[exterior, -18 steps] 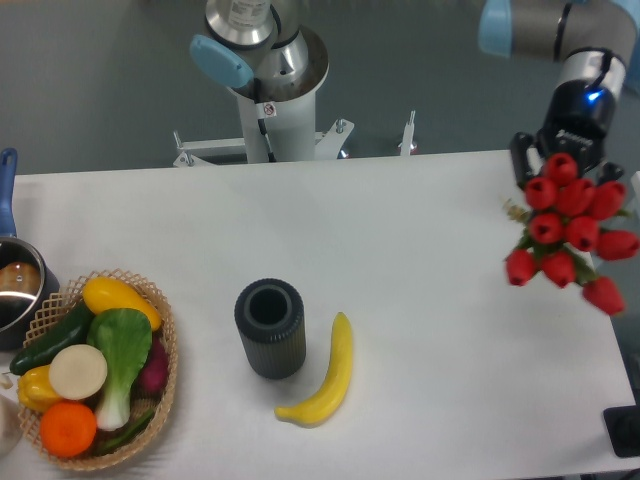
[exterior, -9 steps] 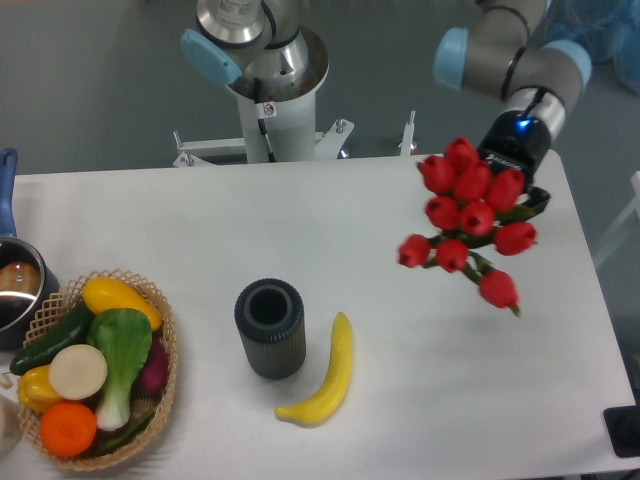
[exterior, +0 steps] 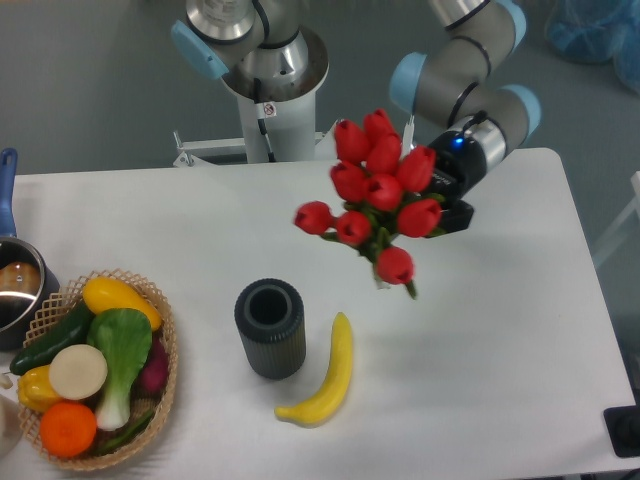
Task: Insert the flowers into the vase
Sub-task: 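Lift the tulips and carry them over the dark grey vase, then lower the tulip stems down into the vase opening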
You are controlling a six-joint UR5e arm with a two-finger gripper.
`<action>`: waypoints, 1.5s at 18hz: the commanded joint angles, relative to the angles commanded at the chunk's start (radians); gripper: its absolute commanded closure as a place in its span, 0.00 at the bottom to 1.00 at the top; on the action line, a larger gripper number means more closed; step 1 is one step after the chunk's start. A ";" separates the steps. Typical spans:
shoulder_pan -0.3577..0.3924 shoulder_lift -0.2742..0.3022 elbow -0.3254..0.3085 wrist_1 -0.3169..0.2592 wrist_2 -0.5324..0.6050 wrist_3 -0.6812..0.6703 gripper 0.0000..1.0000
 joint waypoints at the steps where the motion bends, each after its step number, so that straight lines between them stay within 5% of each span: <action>1: -0.014 0.000 0.002 0.000 -0.005 0.000 0.67; 13: -0.114 0.028 -0.026 -0.006 -0.008 0.002 0.67; 27: -0.161 -0.012 -0.040 -0.008 -0.005 0.005 0.66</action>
